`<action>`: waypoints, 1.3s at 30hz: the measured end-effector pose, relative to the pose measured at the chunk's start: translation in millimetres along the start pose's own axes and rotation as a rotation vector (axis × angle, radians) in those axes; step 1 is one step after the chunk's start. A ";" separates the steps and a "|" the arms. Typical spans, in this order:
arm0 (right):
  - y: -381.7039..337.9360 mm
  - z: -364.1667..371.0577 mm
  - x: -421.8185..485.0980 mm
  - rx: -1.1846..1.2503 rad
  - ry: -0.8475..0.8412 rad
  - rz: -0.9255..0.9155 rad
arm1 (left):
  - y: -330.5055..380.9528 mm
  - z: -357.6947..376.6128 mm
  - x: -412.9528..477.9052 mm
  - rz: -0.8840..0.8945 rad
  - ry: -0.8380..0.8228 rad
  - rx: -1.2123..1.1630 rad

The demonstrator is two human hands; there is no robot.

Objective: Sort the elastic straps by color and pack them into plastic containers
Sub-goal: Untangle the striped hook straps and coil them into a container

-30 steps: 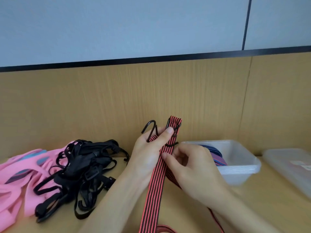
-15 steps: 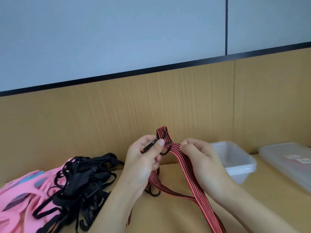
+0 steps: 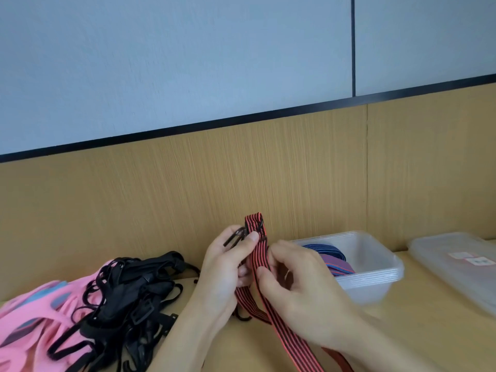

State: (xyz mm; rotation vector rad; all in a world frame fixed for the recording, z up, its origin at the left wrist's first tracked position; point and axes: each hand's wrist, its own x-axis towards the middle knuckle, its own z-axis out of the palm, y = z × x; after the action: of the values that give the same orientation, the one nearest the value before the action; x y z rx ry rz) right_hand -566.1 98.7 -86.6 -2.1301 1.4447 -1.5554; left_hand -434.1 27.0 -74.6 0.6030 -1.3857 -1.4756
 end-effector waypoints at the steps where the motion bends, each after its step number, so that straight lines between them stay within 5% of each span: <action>1: 1.7 0.1 -0.4 -0.041 -0.002 -0.028 | 1.6 0.6 -0.3 -0.034 0.013 -0.048; 10: -8.5 -5.9 4.4 0.412 -0.002 0.339 | 3.3 4.8 -5.1 -0.055 -0.097 -0.081; 19: -16.6 -12.3 11.6 0.799 0.111 0.419 | 5.9 3.2 -6.1 -0.175 -0.195 -0.395; 30: -7.7 -14.8 13.2 0.727 0.119 0.578 | 0.2 1.2 3.2 -0.168 0.030 -0.216; 39: -10.9 -13.1 11.2 0.902 -0.005 0.637 | -2.9 2.0 1.7 -0.103 0.032 -0.115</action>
State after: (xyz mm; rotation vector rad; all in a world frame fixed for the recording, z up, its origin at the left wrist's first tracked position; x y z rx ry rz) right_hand -569.7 101.3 -66.7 -1.0301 0.9623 -1.4949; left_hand -437.3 26.0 -76.4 0.6294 -1.2516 -1.6096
